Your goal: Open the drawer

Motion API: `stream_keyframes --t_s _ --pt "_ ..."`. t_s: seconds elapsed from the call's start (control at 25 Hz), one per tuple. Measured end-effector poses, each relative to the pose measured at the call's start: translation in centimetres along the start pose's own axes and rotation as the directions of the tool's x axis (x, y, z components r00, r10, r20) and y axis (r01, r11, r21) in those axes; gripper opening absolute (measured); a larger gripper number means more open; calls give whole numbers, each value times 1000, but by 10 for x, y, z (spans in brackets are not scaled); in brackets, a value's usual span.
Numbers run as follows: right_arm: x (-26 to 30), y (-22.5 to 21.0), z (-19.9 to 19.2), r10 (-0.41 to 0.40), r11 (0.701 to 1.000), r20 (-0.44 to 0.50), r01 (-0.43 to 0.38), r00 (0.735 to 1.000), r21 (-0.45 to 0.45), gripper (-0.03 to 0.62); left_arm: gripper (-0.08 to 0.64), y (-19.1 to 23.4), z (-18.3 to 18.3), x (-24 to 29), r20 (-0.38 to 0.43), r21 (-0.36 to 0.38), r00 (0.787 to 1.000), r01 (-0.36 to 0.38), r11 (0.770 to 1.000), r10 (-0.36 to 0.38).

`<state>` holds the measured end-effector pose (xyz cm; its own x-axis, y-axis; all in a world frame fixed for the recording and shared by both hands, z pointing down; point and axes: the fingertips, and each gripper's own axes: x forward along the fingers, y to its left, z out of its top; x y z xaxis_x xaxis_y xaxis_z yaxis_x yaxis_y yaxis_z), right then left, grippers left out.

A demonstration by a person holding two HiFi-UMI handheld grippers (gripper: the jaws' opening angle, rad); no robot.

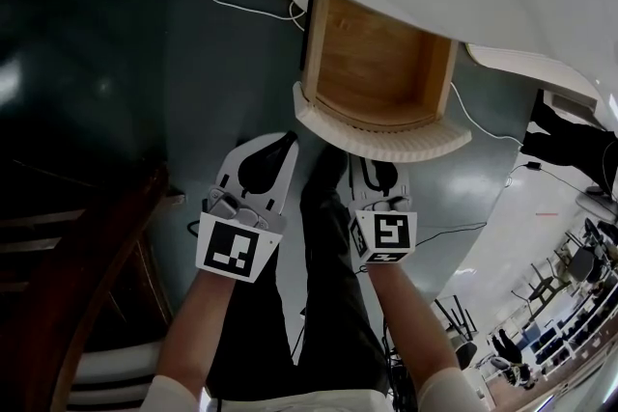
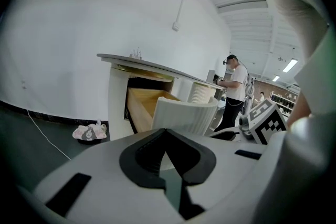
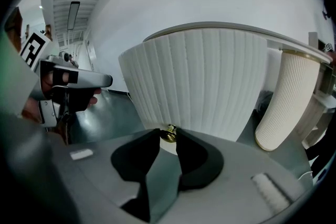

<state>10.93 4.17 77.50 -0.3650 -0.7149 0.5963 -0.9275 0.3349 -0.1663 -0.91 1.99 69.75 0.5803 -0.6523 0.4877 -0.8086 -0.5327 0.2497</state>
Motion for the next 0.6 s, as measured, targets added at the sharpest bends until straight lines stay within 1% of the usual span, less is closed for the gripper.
stream_keyframes --t_s 0.24,0.4,0.6 --pt "-2 0 -2 -6 1000 -2 6 1000 10 106 6 0 1 2 -7 2 1000 5 1000 -5" --pt "-2 1 -3 -15 1000 4 15 1000 13 107 6 3 0 1 -14 -10 1000 -1 1000 1" --pt "-3 1 -6 -14 1000 -5 14 1000 4 109 6 3 -2 -1 -24 -8 1000 -5 1000 4"
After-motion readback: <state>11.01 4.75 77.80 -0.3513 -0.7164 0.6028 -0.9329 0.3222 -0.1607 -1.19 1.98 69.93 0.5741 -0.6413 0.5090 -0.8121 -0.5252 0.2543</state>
